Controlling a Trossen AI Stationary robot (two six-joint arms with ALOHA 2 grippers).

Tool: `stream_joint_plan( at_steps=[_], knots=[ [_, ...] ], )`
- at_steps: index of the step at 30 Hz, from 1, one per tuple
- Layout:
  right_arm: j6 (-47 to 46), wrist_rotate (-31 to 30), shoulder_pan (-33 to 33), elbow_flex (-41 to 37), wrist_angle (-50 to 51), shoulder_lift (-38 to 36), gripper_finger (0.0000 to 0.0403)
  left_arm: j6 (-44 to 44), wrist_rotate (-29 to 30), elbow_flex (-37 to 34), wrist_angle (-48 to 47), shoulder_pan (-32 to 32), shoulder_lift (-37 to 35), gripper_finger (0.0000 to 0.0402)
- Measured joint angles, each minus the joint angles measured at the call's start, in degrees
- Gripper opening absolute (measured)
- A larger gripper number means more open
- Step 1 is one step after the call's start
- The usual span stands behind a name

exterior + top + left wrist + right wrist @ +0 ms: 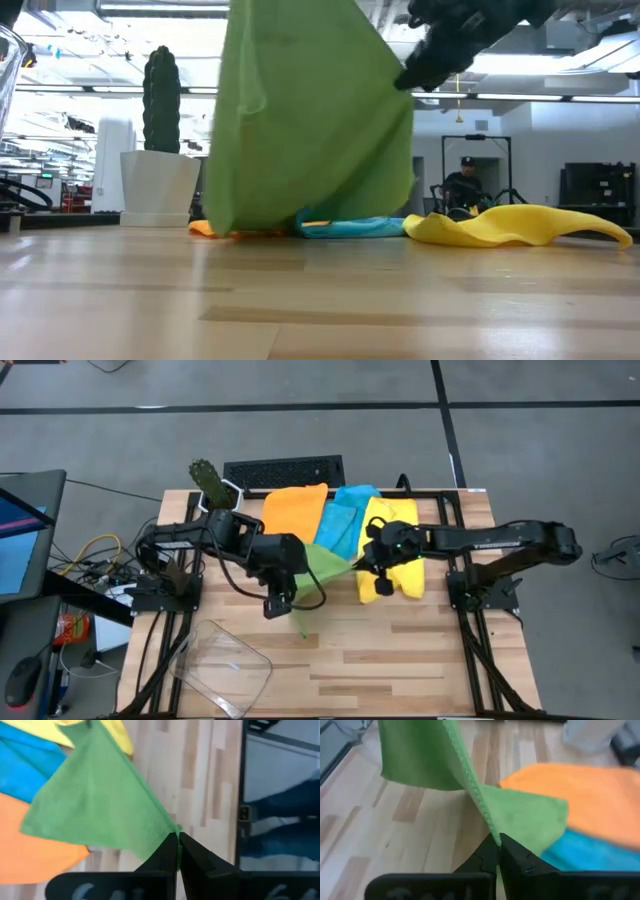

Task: Fold microfiber towels
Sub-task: Fold the green microfiber towel

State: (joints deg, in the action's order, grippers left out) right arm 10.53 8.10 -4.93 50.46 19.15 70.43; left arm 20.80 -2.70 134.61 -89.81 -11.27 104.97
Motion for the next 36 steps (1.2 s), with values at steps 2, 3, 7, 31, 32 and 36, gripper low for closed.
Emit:
stream_joint_plan(
  at_steps=[2, 3, 7, 31, 32, 36],
  knots=[
    [-1.0, 0.4, 0.3, 0.0, 1.7, -0.8, 0.0040, -0.2, 0.0, 0.0, 0.0, 0.0, 0.0, 0.0000],
    [-1.6, 1.3, 0.8, 0.0, 2.3, -0.9, 0.0041, -0.3, -0.4, 0.0, 0.0, -0.2, 0.1, 0.0000],
    [-2.9, 4.2, 3.8, 0.0, 3.5, -0.1, 0.0042, 1.2, -3.3, -1.7, 0.0, -1.3, 0.1, 0.0000],
    [2.7, 2.1, 14.0, -4.5, -9.4, 19.4, 0.0203, 8.8, -1.8, -2.4, -0.2, -7.5, 0.1, 0.0000],
    [2.8, 2.1, 14.6, -5.0, -11.4, 19.3, 0.0201, 8.3, -1.6, -2.4, -0.2, -7.5, 0.1, 0.0000],
    [2.9, 2.1, 16.6, -6.0, -18.4, 20.4, 0.0195, 6.2, -1.3, -2.4, -0.2, -7.4, 0.1, 0.0000]
  ],
)
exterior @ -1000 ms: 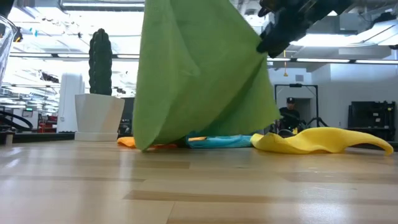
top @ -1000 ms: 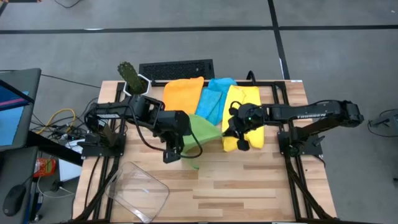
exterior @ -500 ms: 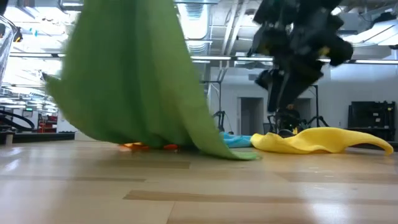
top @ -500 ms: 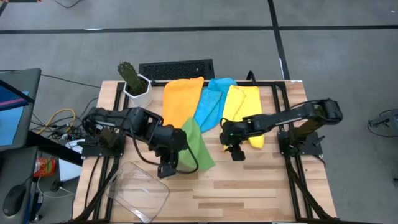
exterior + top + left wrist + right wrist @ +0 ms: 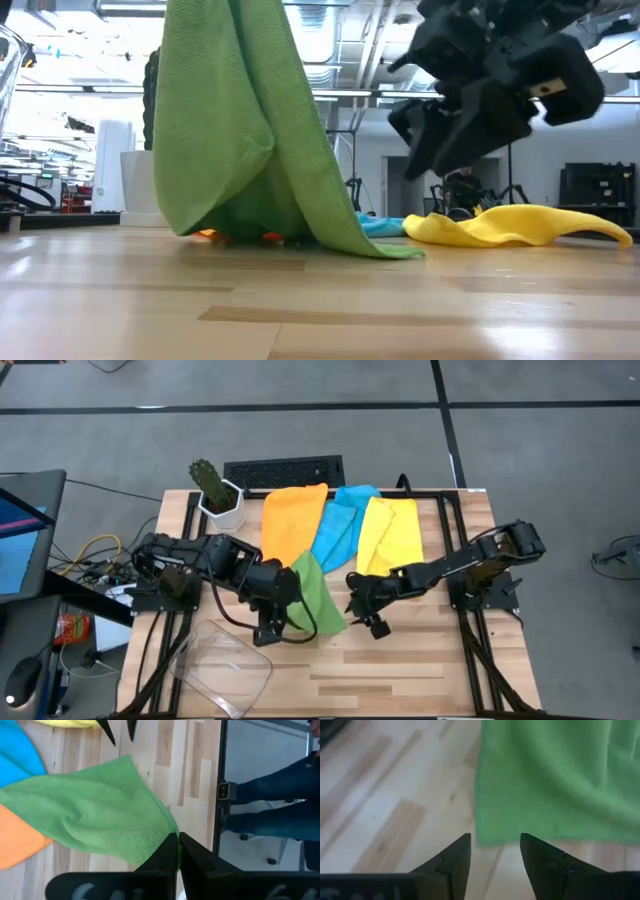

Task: Fold microfiber towels
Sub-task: Fold the green microfiber towel

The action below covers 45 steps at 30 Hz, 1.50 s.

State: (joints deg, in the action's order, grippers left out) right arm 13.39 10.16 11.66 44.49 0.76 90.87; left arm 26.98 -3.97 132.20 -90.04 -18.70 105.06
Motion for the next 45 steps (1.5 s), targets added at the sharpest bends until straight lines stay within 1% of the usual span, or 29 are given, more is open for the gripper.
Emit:
stream_joint_plan(
  at_steps=[4, 7, 10, 14, 19, 21, 23, 26, 29, 30, 31, 33, 35, 39, 41, 45],
  knots=[
    [0.1, 0.0, 1.7, -0.2, -4.0, 4.3, 0.0197, -0.9, 0.2, 0.0, 0.0, 0.2, 0.0, 0.0000],
    [0.5, -0.2, 2.7, -0.1, -9.0, 7.2, 0.0206, -2.2, 0.2, 0.0, 0.0, 0.2, 0.0, 0.0000],
    [0.6, -2.0, 3.7, -0.1, -11.6, 9.2, 0.0220, -2.5, -0.1, 0.0, 0.0, 0.2, 0.0, 0.0000],
    [-0.1, -5.0, 4.0, -0.1, -11.4, 12.0, 0.0237, -2.8, -0.1, 0.0, 0.0, 0.1, 0.0, 0.0000],
    [-0.9, -6.0, 3.3, 0.1, -12.6, 15.1, 0.0236, -5.2, -0.1, 0.0, 0.0, 0.1, 0.0, 0.0000],
    [-2.6, -6.5, 3.2, 0.2, -12.5, 15.6, 0.0223, -6.0, -0.1, 0.0, 0.0, 0.1, 0.0, 0.0000],
    [-3.9, -6.7, 3.3, 0.2, -11.9, 15.6, 0.0197, -7.0, -0.1, 0.0, 0.0, 0.1, 0.0, 0.0000],
    [-4.4, -7.6, 3.7, 0.2, -10.9, 15.1, 0.0134, -7.9, 0.1, 0.0, 0.0, 0.1, 0.0, 0.0000],
    [-4.4, -9.2, 4.5, 0.2, -8.9, 13.7, 0.0057, -8.4, 0.2, 0.0, 0.0, 0.1, 0.0, 0.0000],
    [-4.8, -9.3, 4.6, 0.1, -7.9, 13.0, 0.0032, -8.7, 0.2, 0.0, 0.0, 0.1, 0.0, 0.0000],
    [-5.6, -9.3, 4.5, 0.0, -6.6, 12.0, 0.0020, -8.8, 0.3, 0.0, 0.0, 0.1, 0.0, 0.0000],
    [-8.5, -9.5, 4.4, -0.3, -2.7, 9.3, 0.0017, -9.3, 0.3, 0.0, 0.0, 0.2, 0.0, 0.0000],
    [-11.3, -9.5, 4.3, -0.3, 1.2, 4.8, 0.0017, -10.0, 0.7, 0.0, 0.0, 0.1, 0.0, 0.0000],
    [-15.9, -8.4, 4.6, -0.1, 14.3, -9.0, 0.0011, -11.4, 2.7, 0.0, 0.0, 0.1, 0.0, 0.0000],
    [-20.3, -7.9, 5.1, -0.1, 19.7, -16.9, 0.0012, -12.1, 2.8, 0.1, 0.0, 0.0, 0.0, 0.0000],
    [-31.5, -8.1, 7.7, -0.1, 25.9, -31.9, 0.0011, -13.8, 2.8, 0.2, 0.1, -1.0, 0.0, 0.0000]
  ],
)
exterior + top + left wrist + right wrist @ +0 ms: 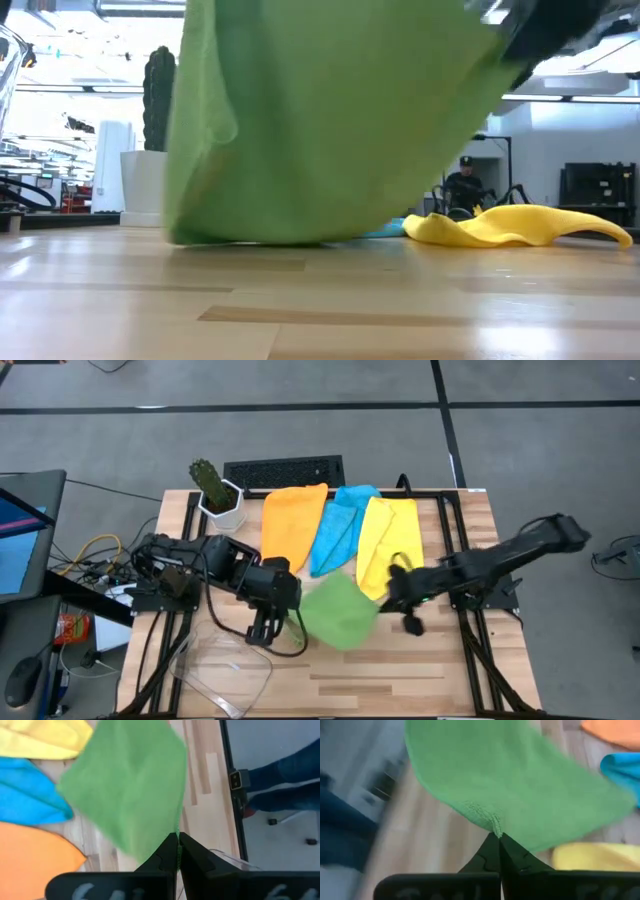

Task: Fold microfiber towels
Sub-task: Fold the green microfiber towel

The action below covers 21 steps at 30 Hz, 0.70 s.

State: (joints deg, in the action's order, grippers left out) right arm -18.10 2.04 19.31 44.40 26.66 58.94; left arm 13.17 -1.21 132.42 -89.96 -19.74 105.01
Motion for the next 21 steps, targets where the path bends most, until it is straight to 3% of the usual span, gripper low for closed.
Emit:
stream_joint_plan(
  at_steps=[5, 9, 15, 21],
  knots=[
    [-15.7, -4.3, 5.4, 0.0, 4.8, -11.5, 0.0011, -6.5, 0.4, 0.0, 2.7, -2.3, 0.0, 0.0000],
    [-21.7, -8.8, 10.6, 0.0, 6.6, -14.7, 0.0011, -11.6, 5.9, 0.0, 5.2, -3.9, -0.4, 0.0000],
    [-18.7, -21.0, 13.3, 4.7, 8.3, -16.6, 0.0011, -18.0, 14.8, 0.1, -0.1, -2.1, -0.5, 0.0000],
    [-12.3, -34.1, 11.5, 16.6, 22.6, -15.2, 0.0011, -21.3, 16.6, 0.1, 0.8, 2.9, -4.1, 0.0000]
  ],
)
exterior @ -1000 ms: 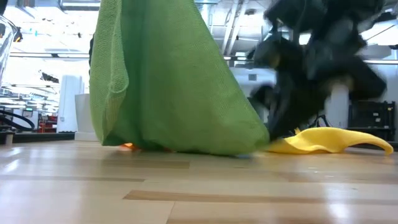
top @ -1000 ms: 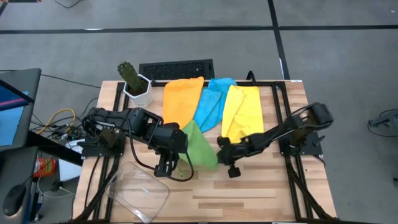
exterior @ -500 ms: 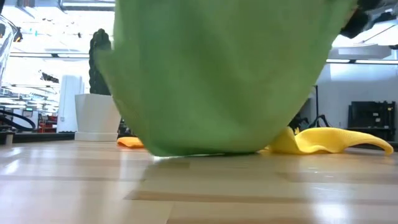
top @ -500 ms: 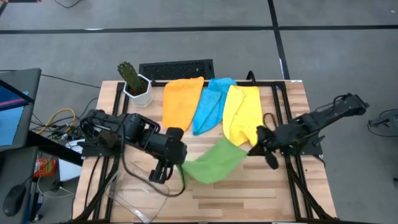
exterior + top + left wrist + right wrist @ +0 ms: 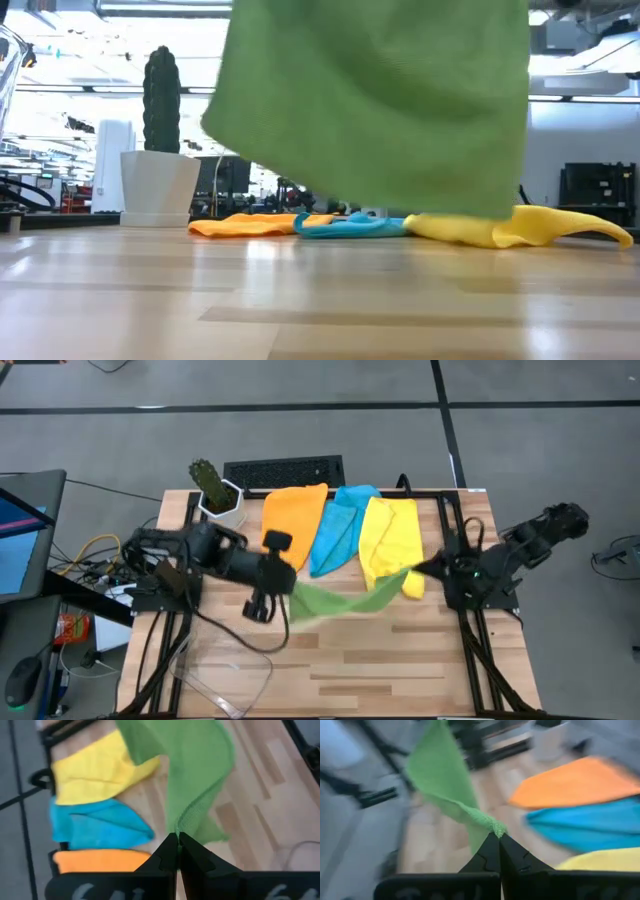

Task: Fold microfiber towels
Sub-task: Fold the green microfiber towel

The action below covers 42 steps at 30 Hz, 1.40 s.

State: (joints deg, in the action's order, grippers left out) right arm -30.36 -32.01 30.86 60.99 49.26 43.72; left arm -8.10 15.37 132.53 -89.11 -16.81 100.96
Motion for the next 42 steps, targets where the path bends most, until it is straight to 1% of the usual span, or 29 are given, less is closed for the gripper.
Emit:
stream_joint_plan(
  at_steps=[2, 4, 7, 9, 10, 11, 14, 17, 20, 22, 25, 29, 33, 36, 39, 42],
  knots=[
    [0.7, -3.8, -1.2, 3.0, 5.1, 0.5, 0.0011, -1.5, 2.3, 0.0, -0.3, 1.8, -1.8, 0.0000],
    [0.9, -7.0, -2.6, 4.6, 9.4, 0.6, 0.0011, -3.6, 5.9, 0.0, -0.4, 3.6, -3.5, 0.0000],
    [1.5, -12.3, -5.6, 4.9, 13.5, 0.6, 0.0013, -5.7, 11.0, 0.0, -0.7, 7.2, -5.7, 0.0000],
    [3.1, -14.3, -7.7, 4.9, 14.4, 0.6, 0.0013, -5.8, 12.0, 0.0, -0.9, 10.1, -6.3, 0.0000],
    [4.1, -14.6, -8.6, 4.9, 14.5, 0.6, 0.0013, -5.4, 11.4, 0.0, -0.9, 11.4, -6.4, 0.0000],
    [5.0, -14.6, -9.5, 4.9, 14.2, 0.6, 0.0013, -4.8, 9.6, 0.0, -0.9, 12.7, -6.4, 0.0000],
    [6.3, -14.2, -10.4, 4.9, 13.0, 0.6, 0.0013, -4.4, 2.3, -0.5, -0.9, 15.1, -6.0, 0.0000],
    [5.0, -11.9, -9.3, 4.9, 13.0, 1.5, 0.0013, -4.4, 0.4, -3.4, -0.8, 15.1, -5.3, 0.0000],
    [0.7, -8.2, -6.6, 3.8, 13.6, 2.6, 0.0013, -4.1, -2.0, -9.1, -0.8, 13.4, -5.4, 0.0000],
    [-3.2, -5.6, -3.9, 2.7, 13.7, 3.7, 0.0013, -2.4, -3.8, -13.7, -0.9, 11.8, -5.4, 0.0000],
    [-10.3, -2.2, 1.3, 0.1, 13.7, 5.5, 0.0015, 0.6, -5.3, -20.9, 0.1, 8.3, -5.3, 0.0000],
    [-21.3, 1.4, 10.1, -2.6, 13.2, 9.0, 0.0013, 4.6, -5.7, -29.4, 4.5, 2.3, -5.3, 0.0000],
    [-31.8, 1.9, 18.4, -4.1, 12.1, 13.2, 0.0017, 10.3, -7.6, -36.2, 11.6, -4.0, -5.3, 0.0000],
    [-37.4, 2.1, 23.2, -4.2, 10.1, 17.0, 0.0017, 15.5, -7.6, -40.4, 17.2, -8.8, -5.3, 0.0000],
    [-42.1, 2.0, 26.6, -4.2, 6.8, 20.8, 0.0015, 20.2, -7.6, -43.9, 22.7, -12.9, -5.3, 0.0000],
    [-45.8, 2.0, 28.6, -4.2, 4.0, 24.8, 0.0018, 24.9, -7.6, -46.8, 26.5, -15.6, -5.3, 0.0000]
  ],
)
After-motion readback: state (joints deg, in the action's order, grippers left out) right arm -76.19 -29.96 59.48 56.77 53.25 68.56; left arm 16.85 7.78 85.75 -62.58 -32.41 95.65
